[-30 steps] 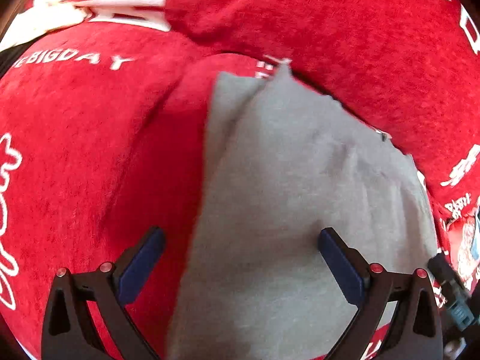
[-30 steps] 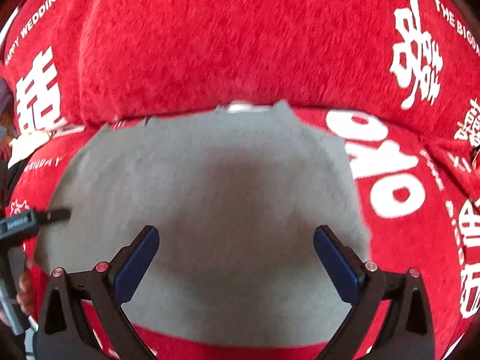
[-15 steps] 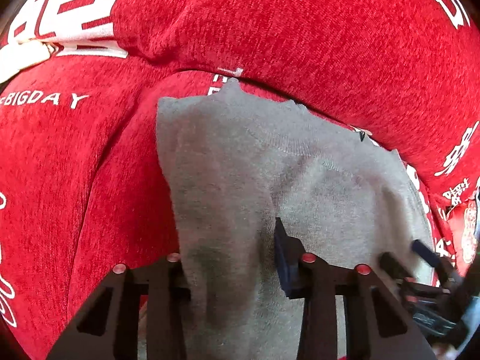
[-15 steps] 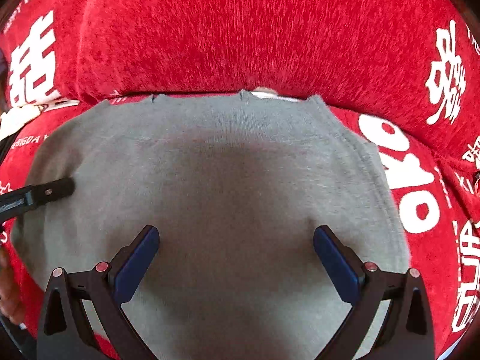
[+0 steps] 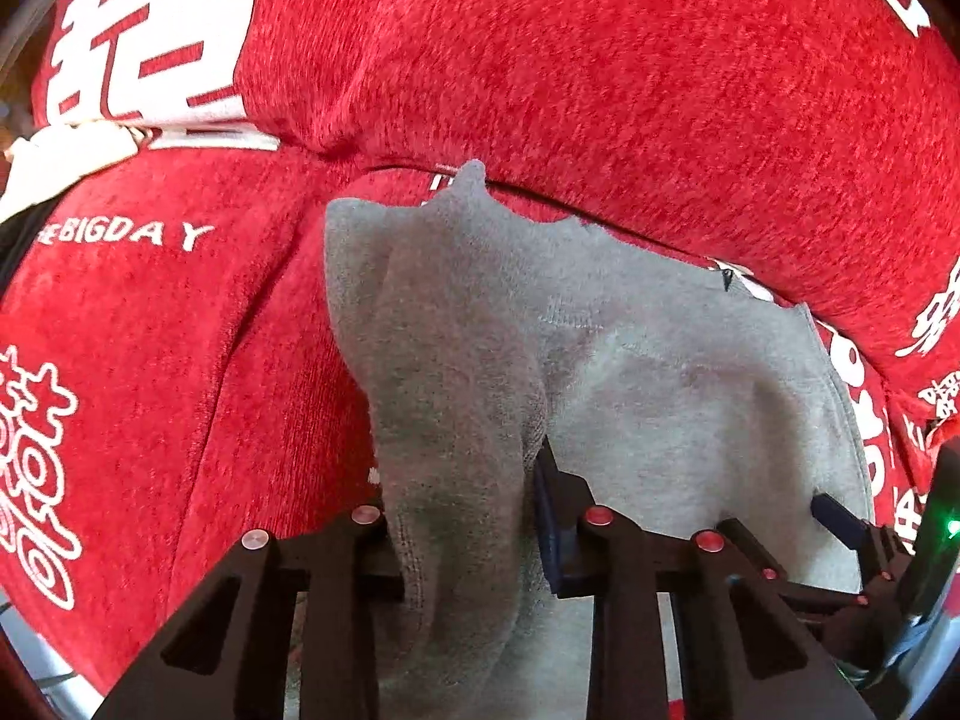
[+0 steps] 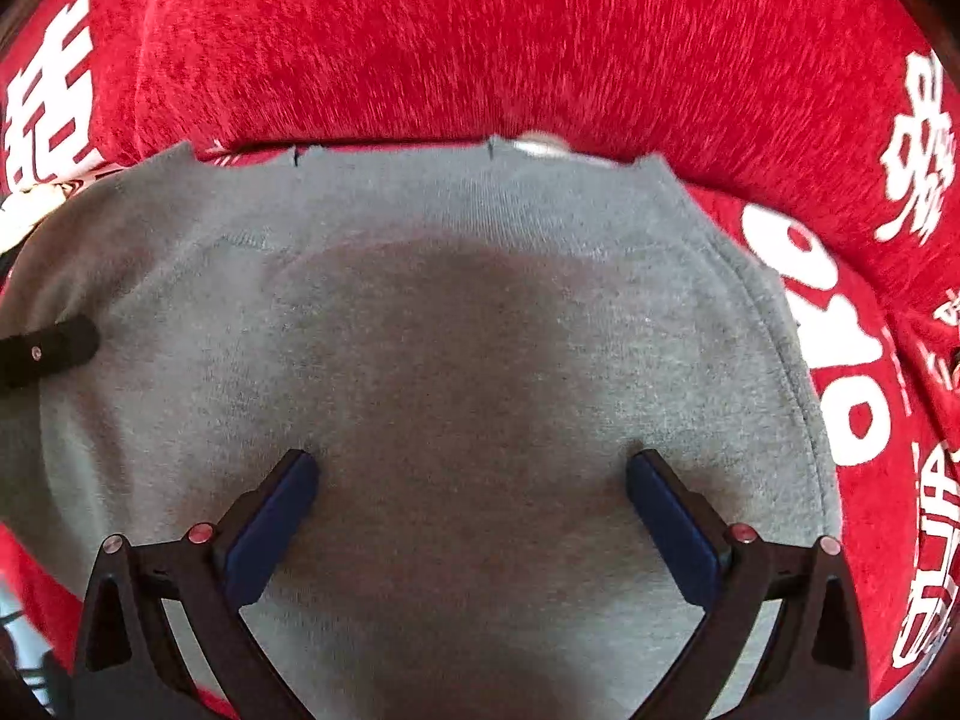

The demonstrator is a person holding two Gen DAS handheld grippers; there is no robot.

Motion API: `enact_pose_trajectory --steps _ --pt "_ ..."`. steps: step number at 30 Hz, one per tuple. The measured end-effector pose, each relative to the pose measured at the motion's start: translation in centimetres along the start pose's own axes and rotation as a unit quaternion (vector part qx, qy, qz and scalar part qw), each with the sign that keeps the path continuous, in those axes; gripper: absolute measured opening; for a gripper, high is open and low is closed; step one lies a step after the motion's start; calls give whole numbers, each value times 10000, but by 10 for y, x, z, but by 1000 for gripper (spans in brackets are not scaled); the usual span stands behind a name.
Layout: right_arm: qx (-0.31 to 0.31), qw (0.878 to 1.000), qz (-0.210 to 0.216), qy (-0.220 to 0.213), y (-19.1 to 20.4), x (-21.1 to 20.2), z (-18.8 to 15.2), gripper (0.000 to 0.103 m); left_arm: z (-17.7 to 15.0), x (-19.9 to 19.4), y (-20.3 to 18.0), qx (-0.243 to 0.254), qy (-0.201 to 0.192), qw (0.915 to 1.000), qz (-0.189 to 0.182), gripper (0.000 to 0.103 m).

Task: Fold small clothes
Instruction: 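Grasp the folded sweater edge with the left gripper and lift it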

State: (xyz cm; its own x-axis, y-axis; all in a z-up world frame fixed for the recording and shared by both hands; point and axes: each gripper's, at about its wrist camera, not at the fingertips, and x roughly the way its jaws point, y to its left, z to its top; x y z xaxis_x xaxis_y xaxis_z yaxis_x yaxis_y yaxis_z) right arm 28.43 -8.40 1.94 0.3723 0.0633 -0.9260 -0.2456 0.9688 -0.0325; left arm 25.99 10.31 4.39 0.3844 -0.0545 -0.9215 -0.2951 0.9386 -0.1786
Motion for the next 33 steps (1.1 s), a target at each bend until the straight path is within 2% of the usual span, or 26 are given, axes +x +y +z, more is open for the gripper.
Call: enact_pose_trajectory --steps 5,8,9,11,14,19,21,22,24,27,28,29,31,32,33 --pt "352 9991 -168 -165 -39 -18 -10 103 3 -15 -40 167 -20 9996 246 30" --pt "558 9981 -23 -272 -69 -26 -22 102 1 -21 -67 308 -2 9986 440 29" --pt "637 9974 118 -328 -82 -31 -28 102 1 -24 -83 403 -10 9977 541 29" --pt "774 9962 58 -383 -102 -36 -38 102 -2 -29 -108 543 -29 9965 637 29" --pt "1015 9931 184 -550 -133 -46 -56 102 -8 -33 -158 704 -7 9955 641 29" --pt "1242 9895 85 -736 -186 -64 -92 102 -32 -3 -250 1096 221 9909 752 29" --pt "1351 9880 78 -739 -205 -63 -104 102 -44 18 -281 1191 417 9895 709 21" --pt "1424 9871 91 -729 -214 -63 -109 102 -50 25 -293 1256 456 9880 774 22" --pt "1557 9853 124 -687 -226 -60 -119 102 -60 35 -318 1507 256 9824 1075 21" --pt "1644 9843 171 -618 -235 -56 -131 102 -67 40 -330 1642 61 9766 1384 21" --pt "1649 9841 187 -636 -236 -57 -135 102 -69 38 -332 1688 24 9757 1396 21" --pt "1667 9837 202 -651 -237 -57 -137 102 -71 35 -335 1722 -7 9755 1366 13" --pt "1714 9826 252 -669 -238 -59 -141 102 -72 28 -337 1728 17 9780 1167 13" --pt "1738 9819 288 -689 -238 -61 -144 102 -72 24 -338 1707 78 9810 920 13" --pt "1758 9812 334 -718 -238 -64 -145 102 -72 20 -339 1727 226 9834 511 13"
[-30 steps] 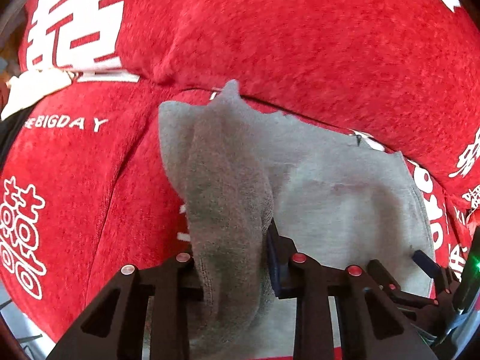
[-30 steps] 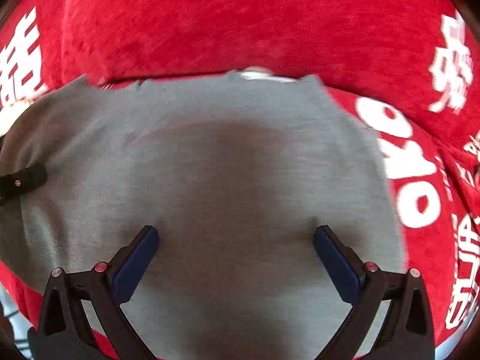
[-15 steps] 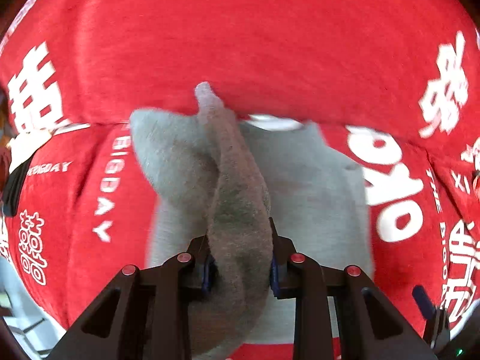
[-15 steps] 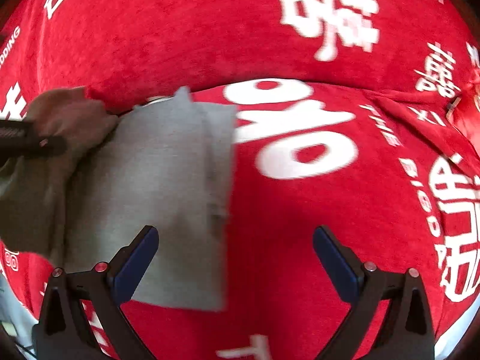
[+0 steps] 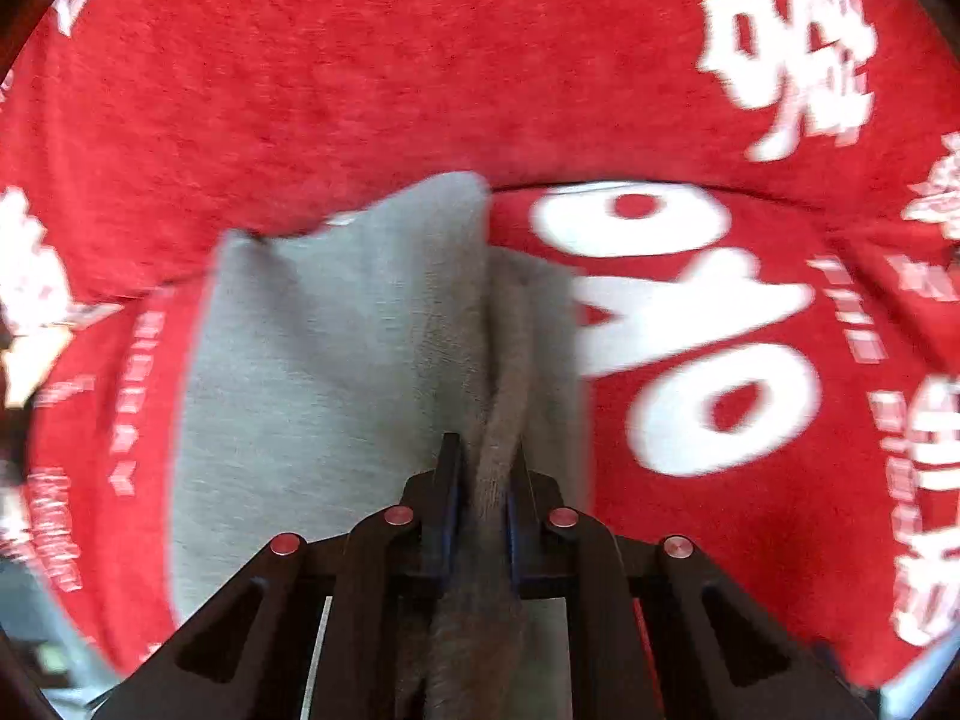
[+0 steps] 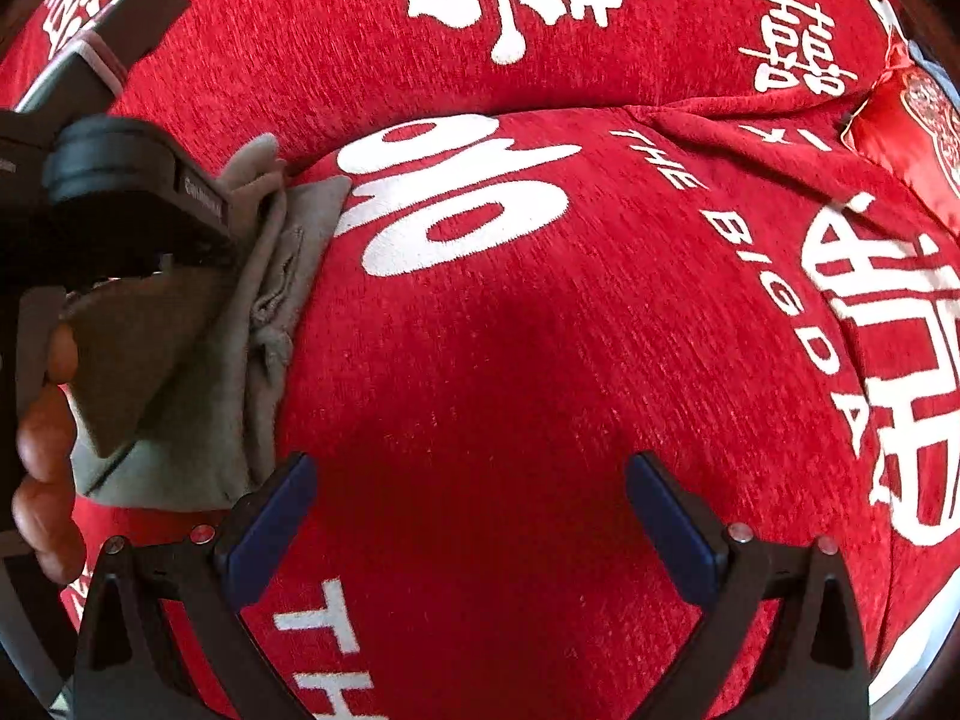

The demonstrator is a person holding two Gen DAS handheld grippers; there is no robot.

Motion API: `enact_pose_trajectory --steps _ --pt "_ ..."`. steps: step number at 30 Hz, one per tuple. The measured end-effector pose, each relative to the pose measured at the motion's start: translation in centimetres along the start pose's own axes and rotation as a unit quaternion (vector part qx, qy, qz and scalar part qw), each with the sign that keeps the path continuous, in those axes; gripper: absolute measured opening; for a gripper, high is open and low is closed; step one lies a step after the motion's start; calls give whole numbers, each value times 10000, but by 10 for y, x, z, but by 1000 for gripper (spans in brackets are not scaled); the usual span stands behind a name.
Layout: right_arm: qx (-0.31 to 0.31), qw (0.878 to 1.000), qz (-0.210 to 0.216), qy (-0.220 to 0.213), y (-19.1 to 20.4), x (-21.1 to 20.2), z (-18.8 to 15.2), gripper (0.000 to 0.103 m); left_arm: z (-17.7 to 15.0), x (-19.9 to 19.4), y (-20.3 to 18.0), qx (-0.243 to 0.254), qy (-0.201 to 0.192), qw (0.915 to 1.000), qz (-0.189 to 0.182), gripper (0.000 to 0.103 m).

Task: Fold small clothes
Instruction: 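Grasp the folded sweater edge with the left gripper and lift it, then lay the held edge over the bundle and open the left gripper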

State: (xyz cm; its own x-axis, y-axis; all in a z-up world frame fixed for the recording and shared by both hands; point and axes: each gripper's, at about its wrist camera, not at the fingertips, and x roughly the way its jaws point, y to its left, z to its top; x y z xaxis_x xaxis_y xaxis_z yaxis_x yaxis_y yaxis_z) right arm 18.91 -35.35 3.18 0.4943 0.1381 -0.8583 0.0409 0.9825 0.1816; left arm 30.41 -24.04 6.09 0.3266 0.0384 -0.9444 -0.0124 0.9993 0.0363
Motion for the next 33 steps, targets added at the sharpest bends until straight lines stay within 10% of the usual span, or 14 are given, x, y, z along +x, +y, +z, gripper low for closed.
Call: enact_pose_trajectory --steps 3,4,5,6,8,14,22,25,27,29,31,33 --pt "-88 9998 132 -102 3 -10 -2 102 -6 -20 18 80 150 9962 -853 17" --pt "-166 9995 194 -170 4 -15 -3 102 -10 -30 27 97 83 9951 -977 40" --pt "-216 9993 224 -214 5 -19 -3 102 -15 -42 41 45 -72 9951 -983 86" --pt "-249 9991 255 -251 6 -22 -2 102 -19 -54 52 -75 -309 9953 -911 103" --pt "-219 9986 381 -277 8 -25 1 102 -32 -76 81 -363 -889 9923 -784 102" --pt "42 9910 1325 -195 24 -32 17 102 -86 -71 141 -309 -851 9956 -222 102" --pt "97 9719 2341 240 75 -15 36 97 -152 -41 131 910 -1011 9903 270 102" --pt "125 9661 2492 661 94 5 42 71 -150 -25 125 1062 -937 9888 462 102" --pt "76 9687 2300 935 103 21 44 14 -141 -22 143 565 -979 9920 565 102" --pt "117 9709 2186 972 102 24 44 8 -133 -23 177 -369 -791 9961 148 79" --pt "85 9690 2398 586 99 4 42 8 -135 -21 216 -1369 -499 9864 -756 79" --pt "-106 9711 2366 292 100 -12 32 8 -143 -20 229 -1540 -448 9838 -804 79"
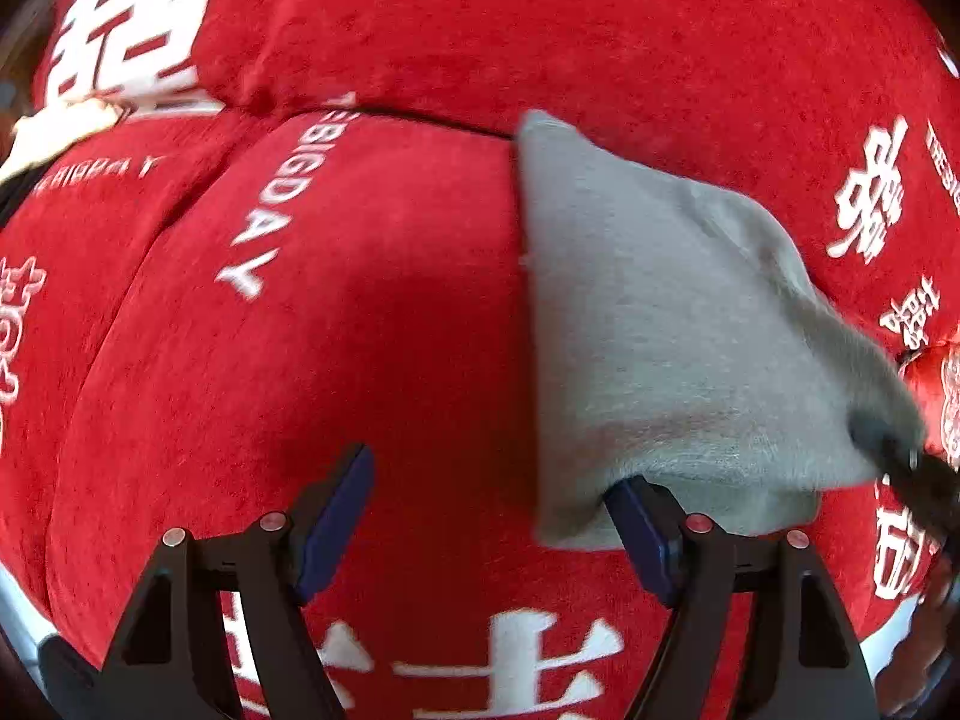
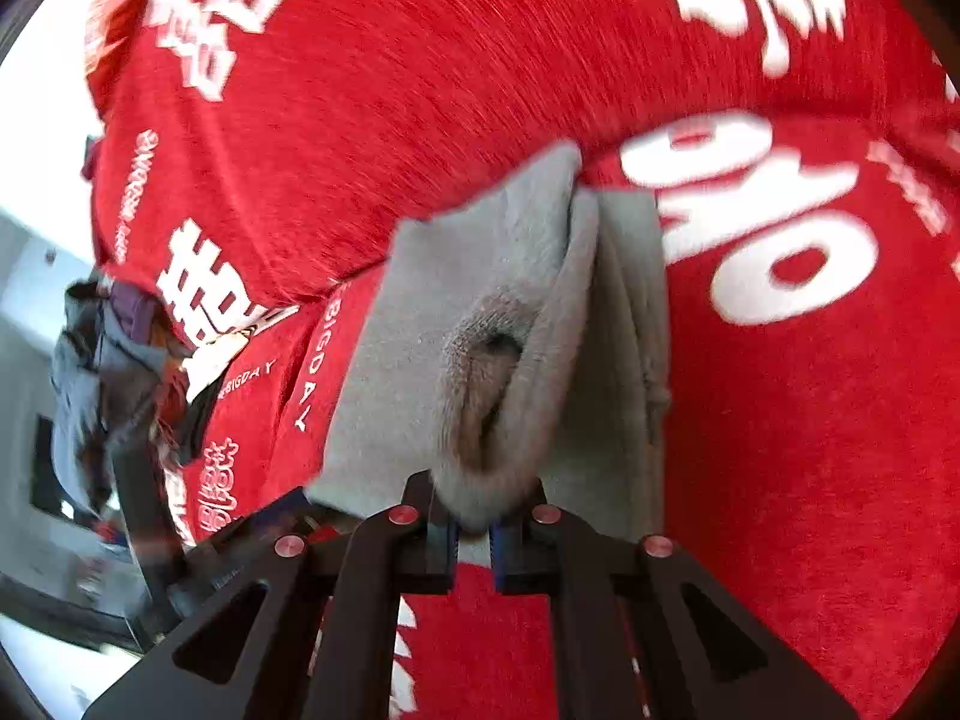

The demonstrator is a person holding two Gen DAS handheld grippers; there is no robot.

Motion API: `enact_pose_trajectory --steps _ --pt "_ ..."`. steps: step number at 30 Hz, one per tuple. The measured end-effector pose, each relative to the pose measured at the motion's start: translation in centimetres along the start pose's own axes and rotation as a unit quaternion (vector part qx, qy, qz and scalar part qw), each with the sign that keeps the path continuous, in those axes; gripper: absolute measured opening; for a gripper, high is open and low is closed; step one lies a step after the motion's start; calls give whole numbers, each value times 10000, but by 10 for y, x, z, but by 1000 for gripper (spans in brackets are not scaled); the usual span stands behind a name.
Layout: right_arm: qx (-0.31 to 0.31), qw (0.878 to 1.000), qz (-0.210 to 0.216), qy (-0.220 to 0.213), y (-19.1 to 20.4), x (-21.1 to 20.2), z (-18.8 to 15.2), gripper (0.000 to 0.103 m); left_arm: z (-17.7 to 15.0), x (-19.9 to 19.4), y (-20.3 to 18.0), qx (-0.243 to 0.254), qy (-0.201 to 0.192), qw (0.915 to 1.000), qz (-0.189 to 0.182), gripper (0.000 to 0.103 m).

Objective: Fold small clothes

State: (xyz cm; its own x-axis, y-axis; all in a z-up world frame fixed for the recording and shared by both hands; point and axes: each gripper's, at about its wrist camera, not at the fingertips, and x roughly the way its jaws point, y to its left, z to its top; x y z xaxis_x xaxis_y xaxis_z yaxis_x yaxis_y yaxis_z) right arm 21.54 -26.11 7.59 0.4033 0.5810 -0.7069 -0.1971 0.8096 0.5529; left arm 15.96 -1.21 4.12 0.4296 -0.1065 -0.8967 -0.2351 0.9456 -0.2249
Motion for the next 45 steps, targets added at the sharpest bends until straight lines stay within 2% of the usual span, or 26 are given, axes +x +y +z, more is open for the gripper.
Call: enact_pose_trajectory --steps 2,4,6,7,8,10,11,12,14,15,17,21,24,25,26,27,29,32,34,36,37,40,42,44,45 --pt "132 9998 -30 152 -8 9 -16 8 -11 5 -2 227 94 9996 161 79" --pt "307 9984 -319 342 -27 29 -32 8 -18 8 -5 352 183 9990 211 79" --pt "603 9977 -139 271 -40 34 -38 8 -24 7 -8 470 249 9983 257 79" --pt "708 9973 15 211 -43 31 -39 10 -26 3 -10 557 247 9977 283 79" --pt "730 9971 87 202 -44 27 -38 16 -27 -2 -12 626 228 9974 268 79" --pt "560 9983 4 136 -40 10 -34 25 -27 -20 -15 782 118 9968 85 79" --pt "411 9991 -81 45 -36 1 -31 35 -26 -31 -18 848 31 9964 -25 79" --pt "198 9995 -175 -145 -33 -14 -27 55 -23 -37 -21 891 -34 9960 -93 81" --pt "-27 9979 -371 -521 -29 -34 -15 82 -15 -41 -32 931 -128 9955 -129 97" --pt "-99 9965 -454 -693 -28 -40 -7 83 -9 -40 -39 940 -180 9953 -142 97" --pt "-186 9956 -554 -726 -26 -38 16 83 4 -28 -58 1054 -223 9942 -51 97" --pt "-274 9946 -934 -371 -20 4 61 81 28 10 -82 1023 -13 9944 275 97" --pt "-421 9928 -1113 -149 -20 34 81 80 31 33 -86 888 178 9956 225 97" --pt "-529 9913 -1201 -59 -16 49 85 76 30 35 -86 853 188 9960 183 97" --pt "-562 9907 -1235 47 -16 62 89 52 30 36 -86 831 174 9963 153 97" --pt "-532 9917 -1153 223 -20 73 90 15 29 37 -87 833 145 9963 156 97" --pt "-471 9925 -1080 320 -22 80 90 14 29 35 -87 859 161 9961 136 97" --pt "-791 9909 -1061 -256 -15 55 81 12 27 33 -89 952 137 9953 56 97" --pt "-586 9914 -1126 -323 -27 50 76 12 24 37 -96 1111 125 9936 149 101" --pt "-308 9940 -1044 73 -47 68 73 14 22 40 -97 1127 111 9933 212 102" --pt "-295 9944 -1018 41 -48 70 73 15 23 41 -97 1116 100 9935 212 102" --pt "-217 9949 -983 -34 -46 57 77 35 26 39 -92 1036 191 9944 99 102" --pt "-311 9928 -1143 -164 -40 42 79 65 28 38 -90 983 295 9947 29 102" --pt "-502 9893 -1286 -463 -33 23 74 78 30 33 -89 1016 265 9945 34 102" --pt "-615 9875 -1322 -596 -28 12 69 78 30 31 -90 1060 223 9941 68 102"
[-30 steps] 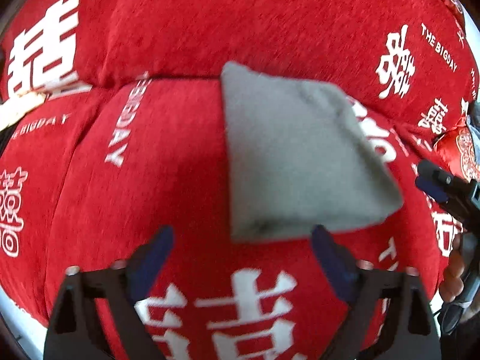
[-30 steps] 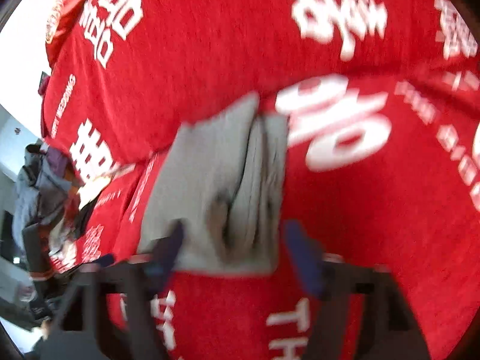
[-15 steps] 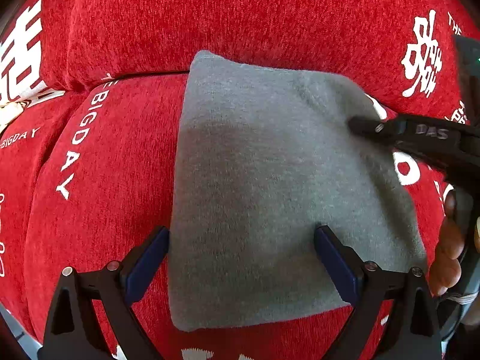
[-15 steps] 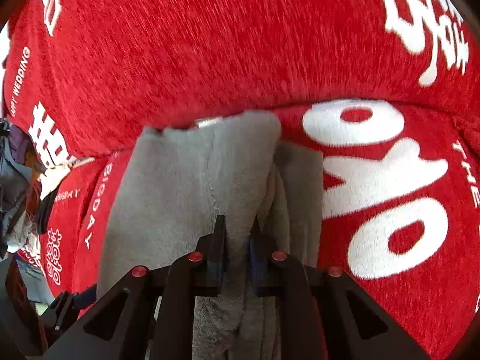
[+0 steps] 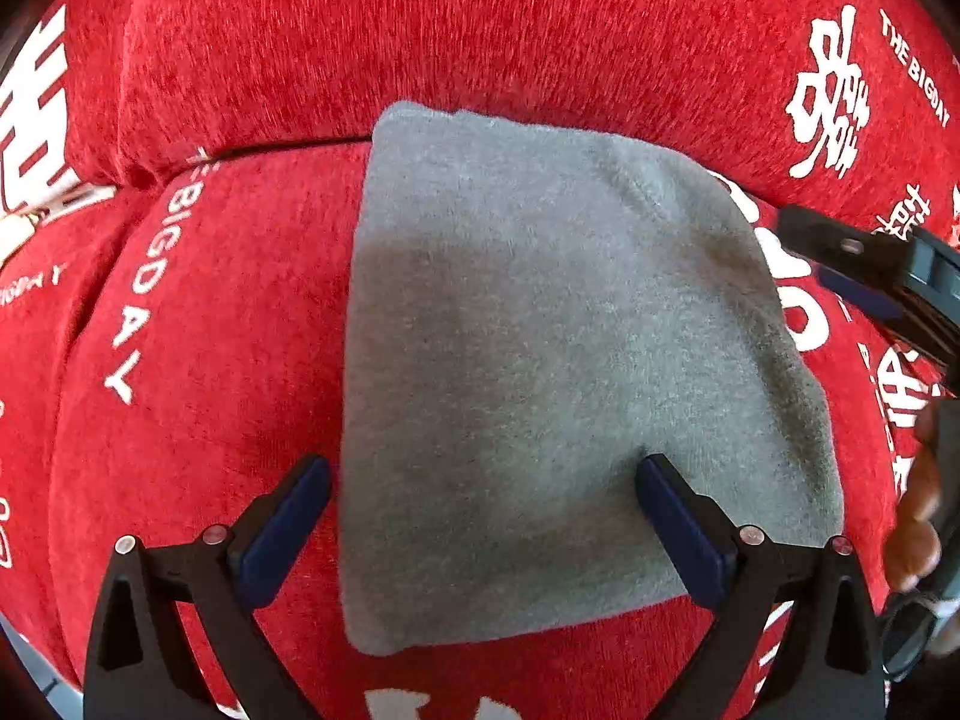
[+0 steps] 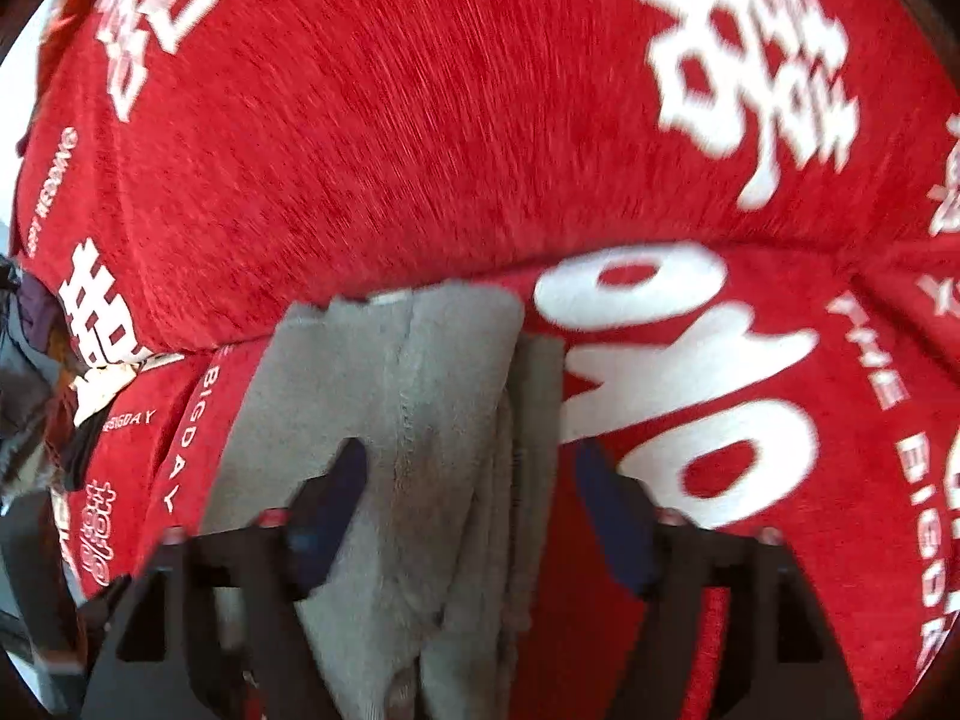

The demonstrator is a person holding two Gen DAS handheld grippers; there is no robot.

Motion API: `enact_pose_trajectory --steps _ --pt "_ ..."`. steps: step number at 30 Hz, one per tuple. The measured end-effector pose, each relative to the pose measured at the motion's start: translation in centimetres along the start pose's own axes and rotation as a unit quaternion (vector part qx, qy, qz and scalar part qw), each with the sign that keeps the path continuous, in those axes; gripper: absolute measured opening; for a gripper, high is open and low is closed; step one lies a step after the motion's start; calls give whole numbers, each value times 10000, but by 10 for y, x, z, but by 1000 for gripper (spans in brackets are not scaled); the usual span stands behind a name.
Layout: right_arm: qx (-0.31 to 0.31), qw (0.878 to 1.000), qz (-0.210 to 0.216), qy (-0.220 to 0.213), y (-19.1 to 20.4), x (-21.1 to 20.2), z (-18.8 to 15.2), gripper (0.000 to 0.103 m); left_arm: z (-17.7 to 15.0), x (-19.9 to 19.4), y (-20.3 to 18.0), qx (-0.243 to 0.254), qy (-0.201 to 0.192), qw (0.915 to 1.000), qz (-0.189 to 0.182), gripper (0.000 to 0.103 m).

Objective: Fold small clothes

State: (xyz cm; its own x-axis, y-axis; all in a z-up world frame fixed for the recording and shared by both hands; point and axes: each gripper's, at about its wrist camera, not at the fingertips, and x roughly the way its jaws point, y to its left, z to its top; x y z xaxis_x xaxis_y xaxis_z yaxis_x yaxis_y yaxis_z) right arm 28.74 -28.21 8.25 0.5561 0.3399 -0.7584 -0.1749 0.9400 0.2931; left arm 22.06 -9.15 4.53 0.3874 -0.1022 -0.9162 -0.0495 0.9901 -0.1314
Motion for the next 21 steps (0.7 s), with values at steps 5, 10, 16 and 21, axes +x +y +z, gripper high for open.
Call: enact_pose_trajectory --steps 5,10,16,21 --pt "-636 9956 354 -583 34 -33 -9 78 -3 -7 -1 252 -94 9994 205 102" --pt "-1410 9883 583 -12 72 8 1 78 -5 -12 6 193 -97 9994 274 102" --pt "-1523 9853 -148 760 49 84 7 78 -3 -11 17 215 -21 9996 157 102" --pt "-802 9959 10 418 13 33 7 79 10 -5 58 -329 206 9984 -412 102"
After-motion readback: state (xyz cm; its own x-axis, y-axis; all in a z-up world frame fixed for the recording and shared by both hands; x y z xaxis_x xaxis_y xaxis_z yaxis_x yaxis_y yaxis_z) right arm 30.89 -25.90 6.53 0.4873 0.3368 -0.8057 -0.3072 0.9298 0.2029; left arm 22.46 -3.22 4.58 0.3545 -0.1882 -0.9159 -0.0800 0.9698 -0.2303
